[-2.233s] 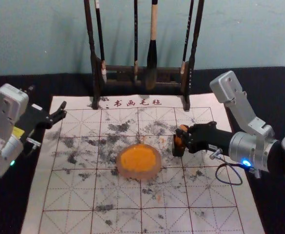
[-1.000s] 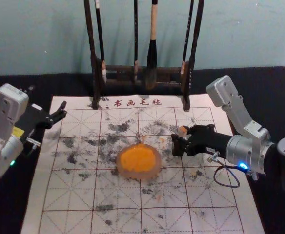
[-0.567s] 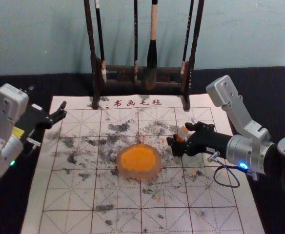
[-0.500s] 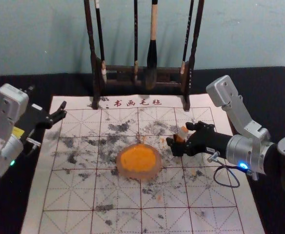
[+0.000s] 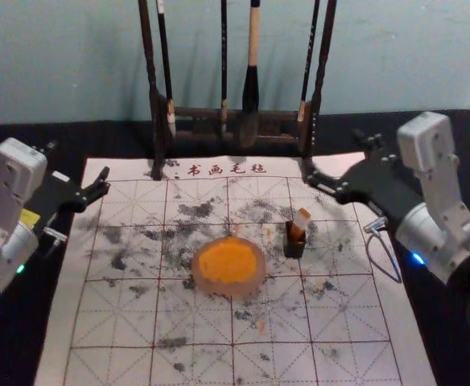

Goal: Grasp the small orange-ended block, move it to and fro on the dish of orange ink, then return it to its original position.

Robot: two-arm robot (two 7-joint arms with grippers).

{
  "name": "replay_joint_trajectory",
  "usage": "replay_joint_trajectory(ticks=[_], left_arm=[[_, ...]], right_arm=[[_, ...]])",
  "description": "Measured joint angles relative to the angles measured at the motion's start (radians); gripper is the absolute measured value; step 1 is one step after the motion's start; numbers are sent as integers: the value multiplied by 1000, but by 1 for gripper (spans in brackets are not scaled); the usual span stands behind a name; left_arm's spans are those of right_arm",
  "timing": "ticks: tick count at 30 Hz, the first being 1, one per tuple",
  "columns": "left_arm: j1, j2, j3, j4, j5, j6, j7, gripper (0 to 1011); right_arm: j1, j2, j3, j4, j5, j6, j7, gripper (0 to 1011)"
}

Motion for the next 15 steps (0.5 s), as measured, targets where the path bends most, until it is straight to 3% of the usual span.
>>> replay_joint_trajectory(ticks=[5, 15], left_arm=[[0, 0, 0, 0, 0, 0, 0, 1001], [0, 0, 0, 0, 0, 0, 0, 1001]], right_arm=[[-33, -41, 29, 70, -93, -98, -123, 1000], [-58, -75, 43, 168, -140, -146, -157, 1002]])
